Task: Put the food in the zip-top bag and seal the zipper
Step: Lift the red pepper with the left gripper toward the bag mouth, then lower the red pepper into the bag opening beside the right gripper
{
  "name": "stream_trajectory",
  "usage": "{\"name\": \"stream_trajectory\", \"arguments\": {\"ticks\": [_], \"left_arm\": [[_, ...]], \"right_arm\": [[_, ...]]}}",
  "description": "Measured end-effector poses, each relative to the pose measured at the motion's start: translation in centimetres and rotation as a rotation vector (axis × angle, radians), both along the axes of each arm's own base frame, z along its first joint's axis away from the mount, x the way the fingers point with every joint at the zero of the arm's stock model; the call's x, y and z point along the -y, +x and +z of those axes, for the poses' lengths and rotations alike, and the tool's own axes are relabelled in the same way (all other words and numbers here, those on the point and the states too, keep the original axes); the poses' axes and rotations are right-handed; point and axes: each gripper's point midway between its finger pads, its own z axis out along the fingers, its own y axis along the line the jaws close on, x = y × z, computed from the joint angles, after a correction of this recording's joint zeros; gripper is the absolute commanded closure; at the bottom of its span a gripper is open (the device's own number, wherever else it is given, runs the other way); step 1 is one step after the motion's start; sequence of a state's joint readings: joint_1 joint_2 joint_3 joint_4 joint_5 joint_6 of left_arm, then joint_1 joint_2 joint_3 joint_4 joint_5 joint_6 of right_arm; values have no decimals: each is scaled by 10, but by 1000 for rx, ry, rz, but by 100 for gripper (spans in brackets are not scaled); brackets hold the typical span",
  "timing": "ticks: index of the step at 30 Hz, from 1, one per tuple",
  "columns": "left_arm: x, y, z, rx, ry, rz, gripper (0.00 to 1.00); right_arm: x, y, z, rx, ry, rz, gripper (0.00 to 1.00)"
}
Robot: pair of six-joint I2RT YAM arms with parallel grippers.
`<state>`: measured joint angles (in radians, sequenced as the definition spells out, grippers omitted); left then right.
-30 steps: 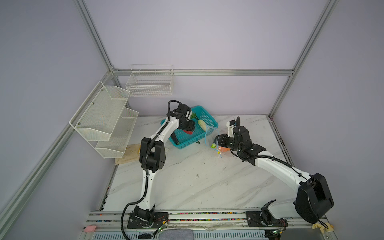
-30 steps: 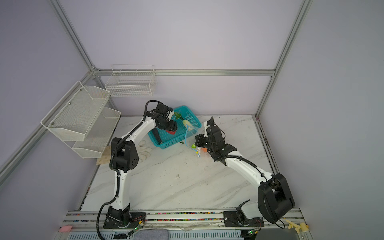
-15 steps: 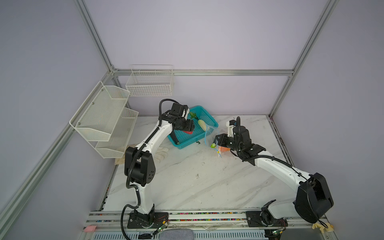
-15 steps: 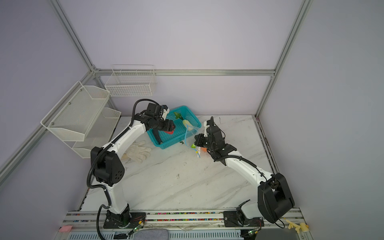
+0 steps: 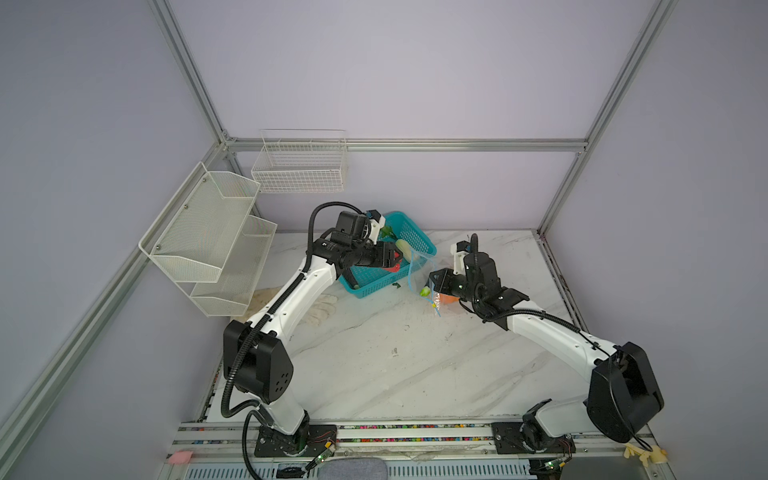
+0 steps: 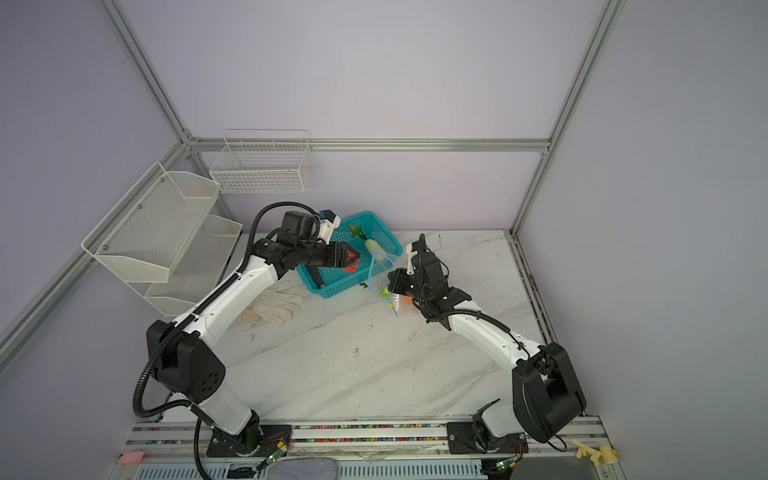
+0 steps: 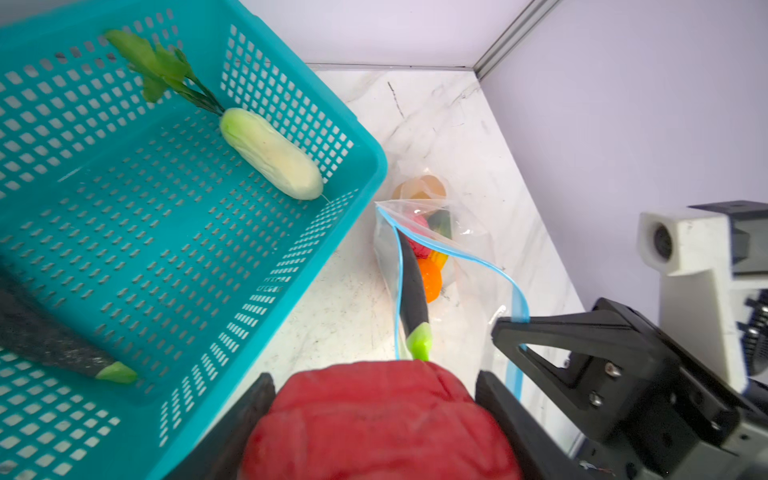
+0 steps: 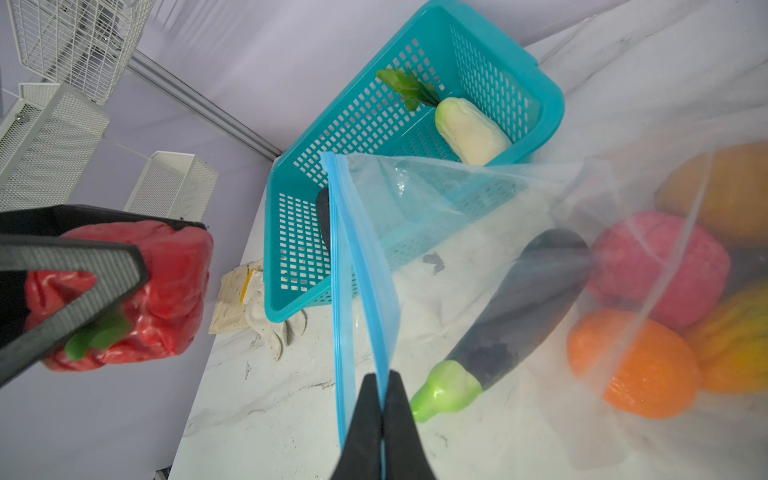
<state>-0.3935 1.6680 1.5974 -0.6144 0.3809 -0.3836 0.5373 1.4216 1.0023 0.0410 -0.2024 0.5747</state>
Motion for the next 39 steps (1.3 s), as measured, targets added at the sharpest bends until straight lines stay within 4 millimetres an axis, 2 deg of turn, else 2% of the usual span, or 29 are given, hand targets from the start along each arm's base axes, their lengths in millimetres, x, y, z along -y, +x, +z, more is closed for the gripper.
{"name": "stream_trajectory", "arguments": {"ticks": [11, 30, 39], "left_arm": [[37, -20, -13, -84, -178, -57, 37], [62, -16, 0, -100, -425, -40, 37], [71, -15, -9, -127, -457, -46, 37]], "right_arm": [[-1, 0, 3, -7, 19, -4, 100], [-5, 0, 10, -12, 53, 1, 100], [-5, 0, 11, -12, 56, 1, 100]]}}
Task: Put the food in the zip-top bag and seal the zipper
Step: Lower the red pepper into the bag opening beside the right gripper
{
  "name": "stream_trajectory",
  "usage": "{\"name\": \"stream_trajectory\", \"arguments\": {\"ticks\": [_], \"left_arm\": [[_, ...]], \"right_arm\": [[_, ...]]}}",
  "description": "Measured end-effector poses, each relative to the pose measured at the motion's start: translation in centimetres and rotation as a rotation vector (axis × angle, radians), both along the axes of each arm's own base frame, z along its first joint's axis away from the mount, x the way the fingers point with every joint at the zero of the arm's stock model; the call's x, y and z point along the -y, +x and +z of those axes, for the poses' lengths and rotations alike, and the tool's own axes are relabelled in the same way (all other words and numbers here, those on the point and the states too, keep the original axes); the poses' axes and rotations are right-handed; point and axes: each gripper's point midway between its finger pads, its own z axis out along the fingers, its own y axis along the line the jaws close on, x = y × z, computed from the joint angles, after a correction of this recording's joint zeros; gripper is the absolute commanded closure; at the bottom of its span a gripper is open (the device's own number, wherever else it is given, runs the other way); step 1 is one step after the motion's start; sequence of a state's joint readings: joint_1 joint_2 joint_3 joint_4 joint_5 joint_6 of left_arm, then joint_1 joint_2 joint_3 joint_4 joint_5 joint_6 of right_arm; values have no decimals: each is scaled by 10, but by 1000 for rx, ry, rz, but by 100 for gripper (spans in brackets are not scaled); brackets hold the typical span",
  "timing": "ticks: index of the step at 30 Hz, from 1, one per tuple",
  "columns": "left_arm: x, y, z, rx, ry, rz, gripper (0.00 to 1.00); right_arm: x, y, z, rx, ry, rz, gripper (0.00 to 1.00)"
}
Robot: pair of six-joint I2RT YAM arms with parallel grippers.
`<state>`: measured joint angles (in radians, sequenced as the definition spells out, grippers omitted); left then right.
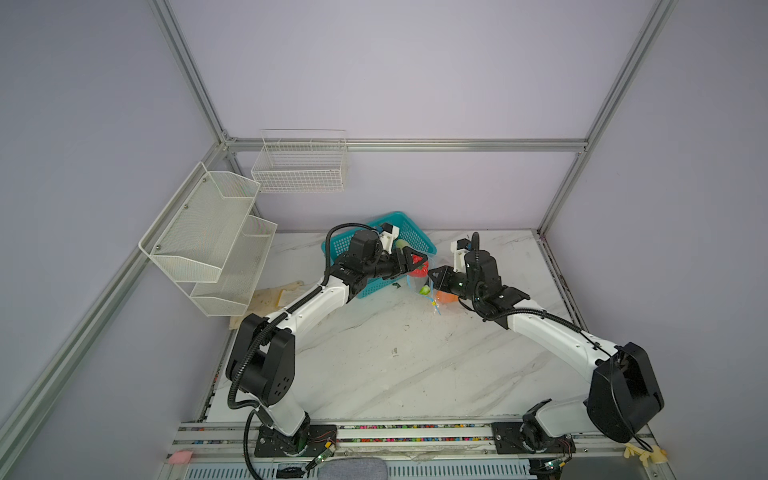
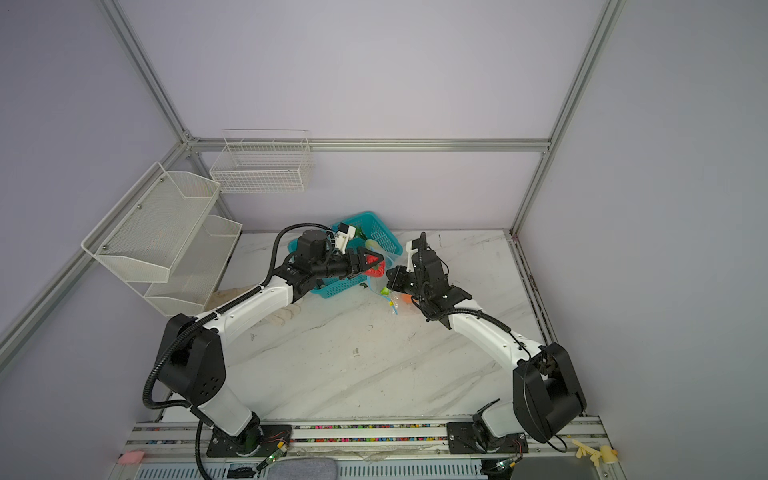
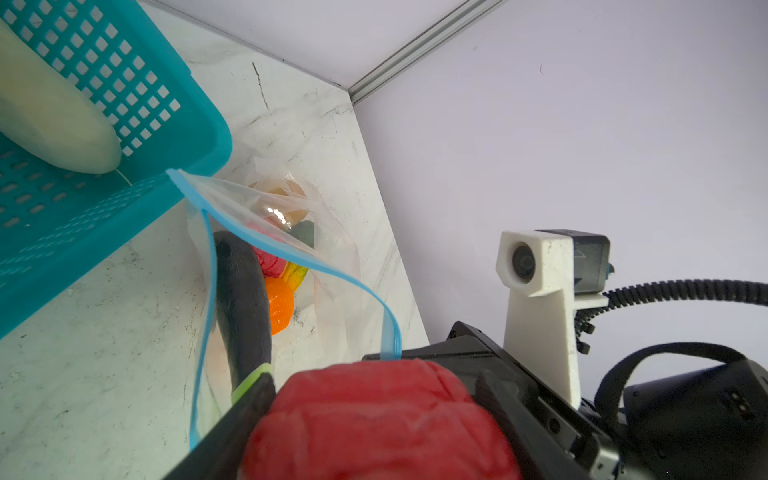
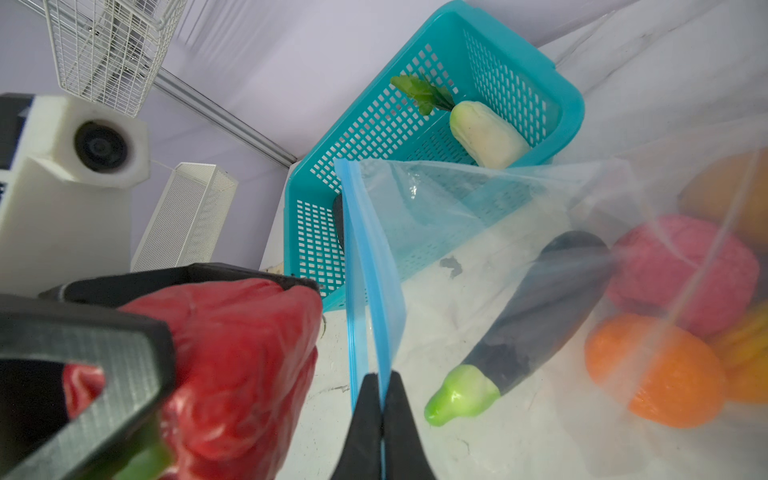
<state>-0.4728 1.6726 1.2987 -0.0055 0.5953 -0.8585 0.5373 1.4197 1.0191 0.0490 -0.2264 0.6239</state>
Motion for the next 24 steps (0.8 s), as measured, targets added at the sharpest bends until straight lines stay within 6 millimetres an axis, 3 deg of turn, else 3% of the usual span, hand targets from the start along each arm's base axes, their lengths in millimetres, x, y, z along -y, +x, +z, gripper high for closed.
{"name": "stream_trajectory", "arguments": {"ticks": [24], "left_arm": [[-1, 3, -42, -96, 43, 29, 37]], "right_arm": [[-3, -1, 15, 23, 23, 17, 100]]}}
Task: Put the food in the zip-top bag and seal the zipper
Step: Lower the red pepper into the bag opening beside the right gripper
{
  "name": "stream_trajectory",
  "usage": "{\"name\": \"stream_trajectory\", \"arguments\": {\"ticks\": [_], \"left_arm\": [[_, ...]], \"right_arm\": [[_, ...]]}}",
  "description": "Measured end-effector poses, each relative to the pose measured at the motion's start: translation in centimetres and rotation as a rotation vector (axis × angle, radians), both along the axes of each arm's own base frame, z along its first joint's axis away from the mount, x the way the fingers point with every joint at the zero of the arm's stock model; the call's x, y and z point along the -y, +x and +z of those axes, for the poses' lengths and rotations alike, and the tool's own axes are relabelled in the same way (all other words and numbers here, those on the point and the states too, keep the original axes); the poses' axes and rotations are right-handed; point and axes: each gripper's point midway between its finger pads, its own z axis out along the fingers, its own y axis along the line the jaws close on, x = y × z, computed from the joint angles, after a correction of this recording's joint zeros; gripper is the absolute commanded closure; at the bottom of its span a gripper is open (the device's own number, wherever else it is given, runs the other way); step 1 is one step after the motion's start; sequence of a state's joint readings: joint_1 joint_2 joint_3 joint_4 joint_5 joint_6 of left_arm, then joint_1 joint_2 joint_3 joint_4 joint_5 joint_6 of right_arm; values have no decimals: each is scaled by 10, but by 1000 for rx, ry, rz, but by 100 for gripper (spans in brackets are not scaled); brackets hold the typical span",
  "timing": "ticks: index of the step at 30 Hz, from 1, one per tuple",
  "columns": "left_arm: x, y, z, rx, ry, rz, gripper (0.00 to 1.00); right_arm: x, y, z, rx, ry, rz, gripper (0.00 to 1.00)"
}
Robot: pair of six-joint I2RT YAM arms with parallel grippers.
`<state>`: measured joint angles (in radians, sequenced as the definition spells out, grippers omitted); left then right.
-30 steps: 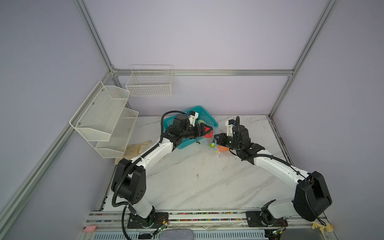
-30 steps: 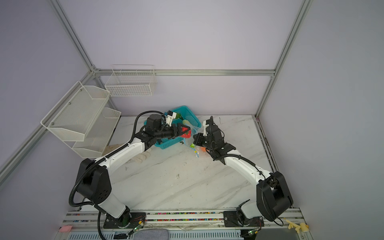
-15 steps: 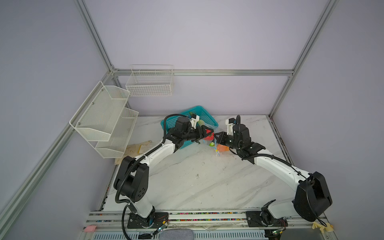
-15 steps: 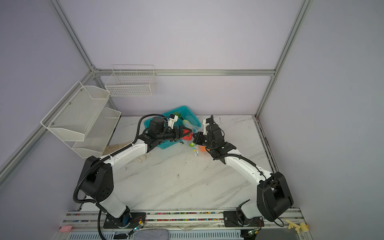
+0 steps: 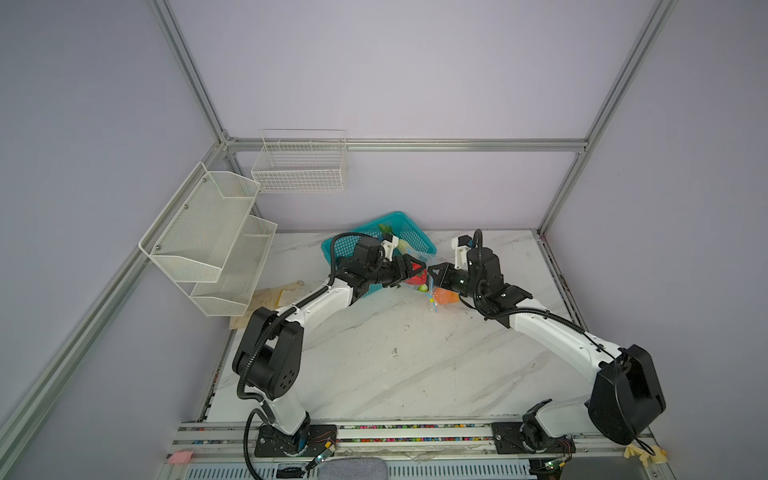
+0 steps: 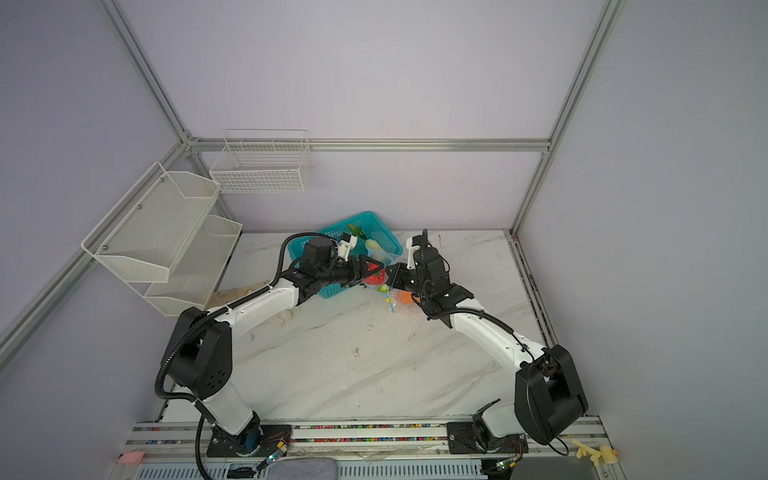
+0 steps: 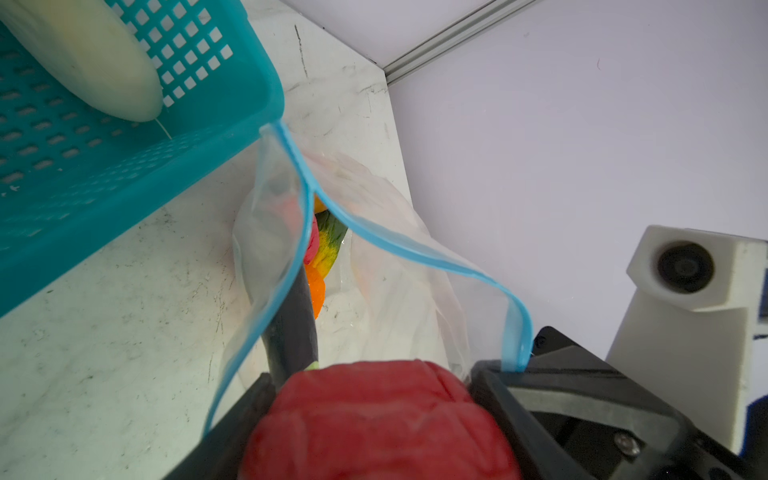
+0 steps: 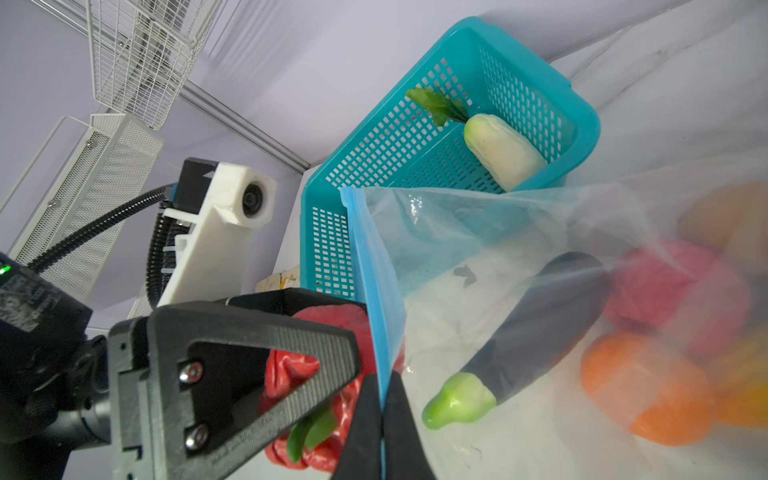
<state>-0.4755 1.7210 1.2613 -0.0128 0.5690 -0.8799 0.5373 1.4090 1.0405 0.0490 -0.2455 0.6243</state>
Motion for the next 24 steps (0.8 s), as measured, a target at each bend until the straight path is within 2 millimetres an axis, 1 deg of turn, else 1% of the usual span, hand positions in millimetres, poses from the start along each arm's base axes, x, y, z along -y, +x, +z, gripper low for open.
{"name": "stream_trajectory", "arguments": {"ticks": [10, 16, 20, 24], "left_arm": [[3, -13, -23, -60, 82, -6, 35], [3, -20, -41, -89, 142, -18, 34], [1, -23, -46, -94, 172, -22, 31], [1, -21, -42, -83, 184, -20, 27]], "right_arm": [[0, -1, 1, 2, 3, 4, 100], [0, -1, 1, 0, 5, 3, 100], [0, -1, 1, -4, 10, 1, 100], [-1, -1, 1, -7, 13, 0, 100]]}}
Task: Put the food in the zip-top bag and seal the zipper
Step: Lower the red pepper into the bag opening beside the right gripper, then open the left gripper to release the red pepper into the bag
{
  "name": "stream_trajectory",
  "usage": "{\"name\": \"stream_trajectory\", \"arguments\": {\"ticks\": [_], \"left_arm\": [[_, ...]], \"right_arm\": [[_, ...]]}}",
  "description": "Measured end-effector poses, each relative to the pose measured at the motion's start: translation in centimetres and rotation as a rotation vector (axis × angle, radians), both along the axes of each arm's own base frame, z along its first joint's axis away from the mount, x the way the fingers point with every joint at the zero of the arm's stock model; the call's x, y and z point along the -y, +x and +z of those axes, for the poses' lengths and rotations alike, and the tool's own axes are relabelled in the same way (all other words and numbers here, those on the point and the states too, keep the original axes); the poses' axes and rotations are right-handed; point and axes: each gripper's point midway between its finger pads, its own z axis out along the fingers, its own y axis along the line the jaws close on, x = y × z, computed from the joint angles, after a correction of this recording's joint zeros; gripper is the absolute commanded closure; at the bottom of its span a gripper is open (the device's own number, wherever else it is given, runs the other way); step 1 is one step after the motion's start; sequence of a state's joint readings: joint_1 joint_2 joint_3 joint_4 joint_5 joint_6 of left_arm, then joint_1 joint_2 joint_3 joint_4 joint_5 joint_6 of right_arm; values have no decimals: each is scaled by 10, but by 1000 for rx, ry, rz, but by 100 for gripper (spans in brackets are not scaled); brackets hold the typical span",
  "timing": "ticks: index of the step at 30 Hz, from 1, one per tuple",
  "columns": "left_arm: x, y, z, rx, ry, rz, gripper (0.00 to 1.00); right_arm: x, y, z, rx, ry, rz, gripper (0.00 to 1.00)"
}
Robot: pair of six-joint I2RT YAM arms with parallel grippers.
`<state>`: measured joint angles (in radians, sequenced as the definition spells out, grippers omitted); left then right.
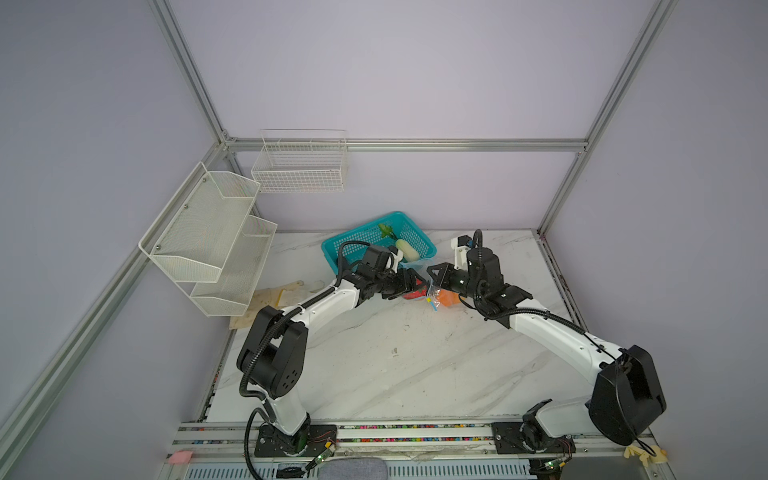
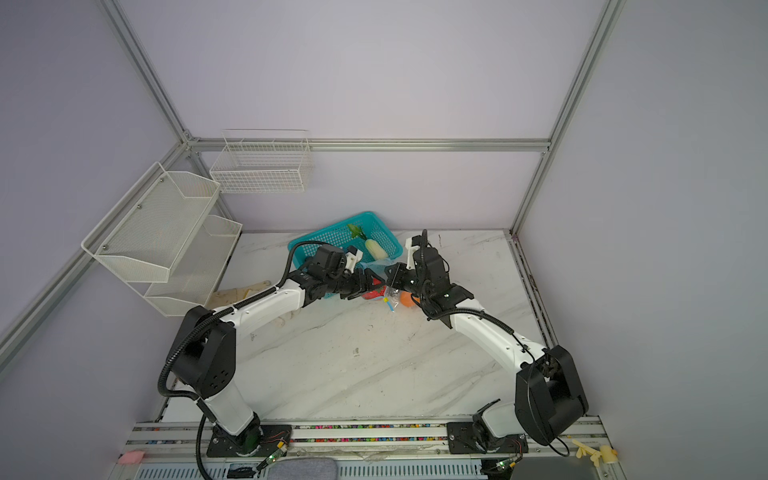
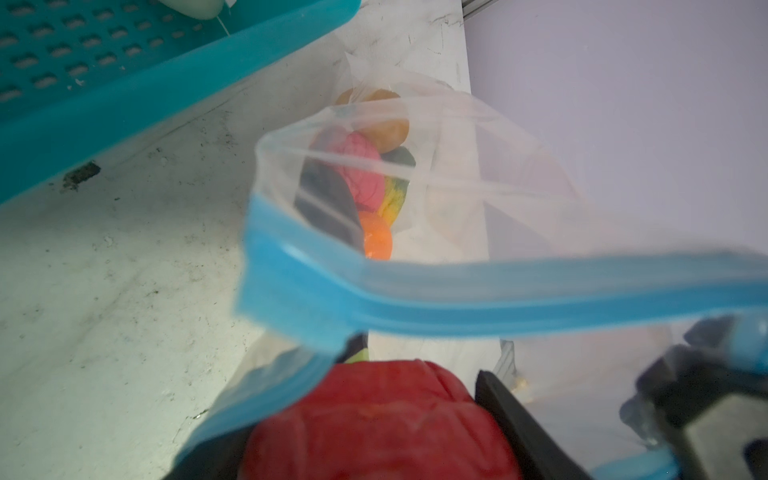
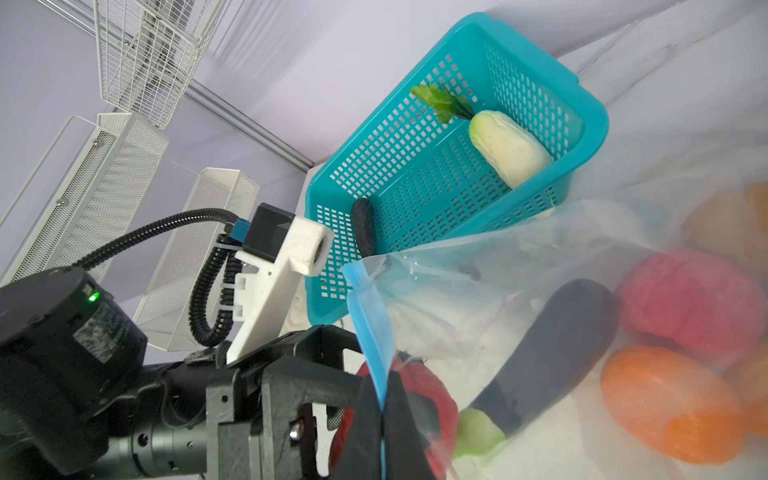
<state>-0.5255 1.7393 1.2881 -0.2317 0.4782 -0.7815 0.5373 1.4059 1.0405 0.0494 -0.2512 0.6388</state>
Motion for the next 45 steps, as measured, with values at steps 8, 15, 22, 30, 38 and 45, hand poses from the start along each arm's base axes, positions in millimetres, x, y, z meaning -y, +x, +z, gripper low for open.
{"name": "stream_trajectory", "arguments": {"ticks": [8, 15, 22, 30, 38, 45], "left_arm": [[0, 0, 1, 5, 12, -7, 18], [-1, -1, 1, 3, 13, -6, 16], [-1, 0, 3, 3, 15, -4, 16], [1, 4, 14, 21, 6, 0, 20], [2, 6, 18, 24, -1, 4, 24], [0, 8, 23, 22, 16, 14, 15]], "right_arm": [[0, 0, 0, -2, 3, -1, 100], [0, 0, 0, -2, 3, -1, 100], [0, 0, 1, 2, 5, -1, 100], [-1, 1, 2, 6, 7, -1, 100], [-1, 1, 3, 10, 10, 0, 100], [-1, 1, 3, 9, 11, 3, 100]]}}
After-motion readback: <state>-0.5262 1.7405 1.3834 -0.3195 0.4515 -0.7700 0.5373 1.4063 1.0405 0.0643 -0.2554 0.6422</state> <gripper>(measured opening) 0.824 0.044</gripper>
